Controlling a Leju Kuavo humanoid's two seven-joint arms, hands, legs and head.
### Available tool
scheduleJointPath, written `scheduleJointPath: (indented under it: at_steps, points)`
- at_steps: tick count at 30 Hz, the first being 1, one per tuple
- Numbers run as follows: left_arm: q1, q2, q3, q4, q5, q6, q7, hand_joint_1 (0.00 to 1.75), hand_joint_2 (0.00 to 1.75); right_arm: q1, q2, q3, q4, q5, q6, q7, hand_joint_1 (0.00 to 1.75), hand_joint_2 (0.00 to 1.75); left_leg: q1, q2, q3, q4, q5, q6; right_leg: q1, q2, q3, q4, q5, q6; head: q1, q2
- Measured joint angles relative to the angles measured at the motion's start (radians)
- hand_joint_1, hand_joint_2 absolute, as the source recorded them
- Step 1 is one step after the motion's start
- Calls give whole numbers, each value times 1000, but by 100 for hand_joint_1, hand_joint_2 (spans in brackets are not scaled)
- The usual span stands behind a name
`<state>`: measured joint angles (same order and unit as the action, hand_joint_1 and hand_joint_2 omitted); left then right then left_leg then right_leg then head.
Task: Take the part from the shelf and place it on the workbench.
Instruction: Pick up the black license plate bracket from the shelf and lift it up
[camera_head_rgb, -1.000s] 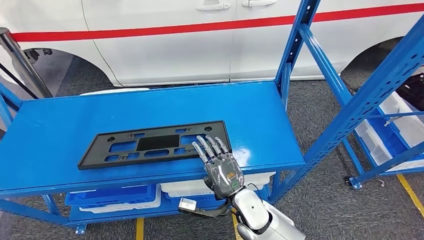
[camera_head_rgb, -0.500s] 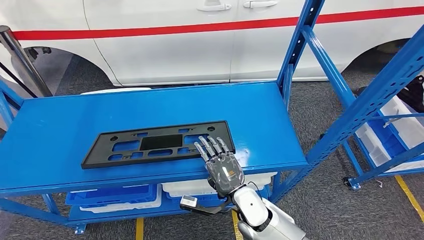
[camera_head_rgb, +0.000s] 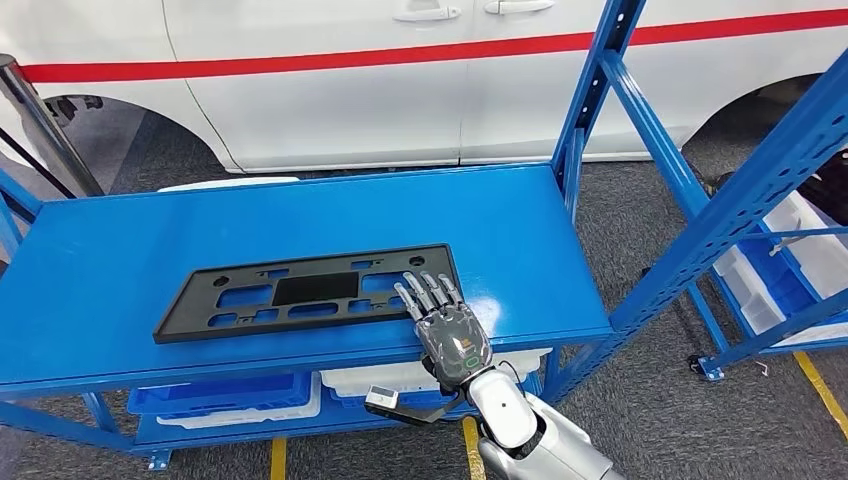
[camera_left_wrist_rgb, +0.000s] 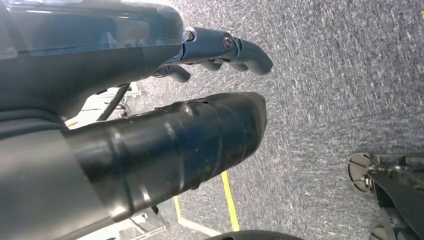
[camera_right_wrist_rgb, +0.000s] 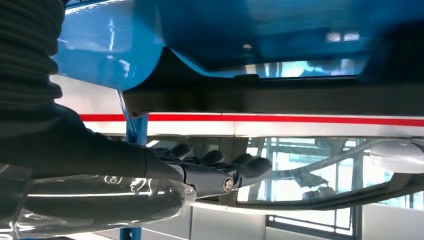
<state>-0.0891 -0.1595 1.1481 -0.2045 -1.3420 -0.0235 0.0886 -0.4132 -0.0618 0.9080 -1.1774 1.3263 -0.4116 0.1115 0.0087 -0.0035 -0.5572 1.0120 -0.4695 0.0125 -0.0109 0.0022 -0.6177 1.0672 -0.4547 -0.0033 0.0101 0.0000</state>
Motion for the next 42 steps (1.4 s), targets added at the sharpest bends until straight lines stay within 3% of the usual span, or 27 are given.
scheduleJointPath:
  at_steps: [1, 3, 5, 7, 8, 10, 12, 14, 17, 19, 21, 22, 23, 24, 26, 28, 31, 33, 36, 37, 38, 39, 42]
  points:
    - [0, 0, 0, 0, 2, 1, 0, 0, 0, -3, 2, 0, 3, -2, 2, -2, 0, 175, 0, 0, -4, 10, -9, -10, 1, 0, 15, -33, 5, -9, 0, 0]
    - [-1, 1, 0, 0, 3, 2, -1, 0, 0, -6, 7, 1, 5, -5, 7, -6, 0, 175, 3, 0, -32, 73, -48, -21, -2, -1, 19, -40, 5, -22, -1, 0]
    - [0, 1, 0, 0, 3, 2, -1, 0, 0, -7, 10, 2, 8, -5, 11, -9, 0, 175, 4, 1, -96, 203, -104, -27, -1, -4, 20, -40, 4, -28, -1, 0]
    - [2, 0, 0, 0, 4, 2, -2, 0, 0, -7, 11, 3, 12, -6, 13, -10, 0, 175, 4, 1, -144, 285, -118, -30, 1, -4, 22, -39, 2, -30, -1, 0]
    - [3, 1, 0, 0, 4, 2, -2, 0, 0, -7, 11, 4, 13, -6, 13, -10, 0, 175, 4, 1, -141, 271, -96, -29, 2, -3, 23, -39, 1, -30, -1, 0]
    - [3, 2, 0, 0, 4, 2, -2, 0, 0, -7, 13, 4, 14, -6, 13, -10, 0, 175, 4, 1, -88, 148, -22, -23, 2, -2, 29, -39, -1, -28, -1, 0]
    - [2, 4, 1, 0, 4, 1, -2, 0, 0, -9, 14, 4, 14, -7, 14, -10, 0, 175, 0, 0, -36, 33, 18, -14, 5, 1, 30, -37, -3, -21, -1, 0]
    - [1, 5, 1, 0, 4, 1, -2, 0, 0, -9, 14, 5, 15, -8, 14, -11, 0, 175, -5, 0, -24, 4, 18, -6, 7, 3, 29, -38, -2, -11, -1, 0]
    - [1, 4, 1, 0, 4, 0, -3, 0, 0, -10, 14, 5, 17, -9, 14, -11, 0, 175, 1, 2, -19, -9, 27, 12, 6, 4, 23, -24, -13, 6, -1, 0]
    - [1, 4, 1, 0, 4, 0, -3, 0, 0, -12, 14, 5, 20, -13, 14, -12, 0, 175, 4, 5, -16, -16, 33, 22, 4, 2, -15, 61, -65, 14, 0, 0]
    - [1, 5, 1, 0, 5, 0, -4, 0, 0, -12, 14, 6, 23, -15, 14, -13, 0, 175, 4, 6, -18, -15, 33, 25, 1, 2, -78, 193, -126, 19, -1, 0]
    - [1, 5, 1, 0, 5, 0, -4, 0, 0, -12, 14, 7, 24, -16, 14, -13, 0, 175, 4, 5, -19, -15, 33, 25, -1, 2, -98, 232, -135, 22, -1, 0]
    - [1, 5, 1, 0, 5, 0, -4, 0, 0, -12, 14, 7, 26, -16, 14, -13, 0, 175, 4, 5, -19, -14, 32, 24, -3, 1, -101, 238, -125, 23, -1, 0]
    - [1, 5, 1, 0, 5, 0, -4, 0, 0, -13, 14, 8, 27, -16, 14, -13, 0, 175, 4, 4, -18, -12, 31, 22, -6, 1, -83, 202, -97, 24, -1, 0]
    - [1, 5, 1, 0, 5, 0, -4, 0, 0, -14, 14, 9, 27, -16, 14, -14, 0, 175, 4, 2, -18, -3, 26, 14, -9, -1, -15, 67, -35, 23, -1, 0]
    - [1, 5, 1, 0, 5, -1, -4, 0, 0, -15, 16, 10, 27, -16, 14, -15, 0, 175, 1, 0, -23, 7, 21, 3, -7, -1, 23, -16, -12, 16, -1, 0]
    - [1, 5, 1, 0, 5, -1, -4, 0, 0, -16, 18, 10, 28, -16, 13, -15, 0, 175, 4, -1, -25, 7, 18, -13, -2, 0, 24, -27, -11, -3, -1, 0]
    - [2, 5, 1, 0, 5, -1, -4, 0, 0, -18, 20, 10, 28, -16, 13, -15, 0, 175, 6, 0, -38, 41, -8, -23, -6, -1, 28, -33, -7, -15, -1, 0]
    - [2, 5, 1, 0, 5, -1, -4, 0, 0, -18, 22, 11, 28, -16, 13, -15, 0, 175, 8, 0, -119, 220, -101, -32, -4, -3, 28, -35, -7, -24, -1, 0]
    - [2, 5, 1, 0, 5, -1, -4, 0, 0, -18, 22, 12, 28, -16, 13, -15, 0, 175, 8, 0, -144, 270, -116, -33, -3, -4, 28, -35, -8, -25, -1, 0]
    - [3, 5, 1, 0, 5, -1, -3, 0, 0, -18, 22, 12, 28, -16, 13, -15, 0, 175, 8, 0, -152, 288, -112, -33, -2, -3, 29, -35, -8, -25, -1, 0]
    - [4, 5, 1, 0, 5, -1, -3, 0, 0, -18, 22, 12, 28, -16, 13, -15, 0, 175, 8, 0, -141, 265, -89, -32, -1, -2, 31, -34, -9, -25, -1, 0]
    - [4, 5, 1, 0, 5, -1, -3, 0, 0, -18, 23, 13, 28, -16, 13, -15, 0, 175, 6, 0, -46, 67, 4, -20, 0, 1, 38, -33, -13, -21, -1, 0]
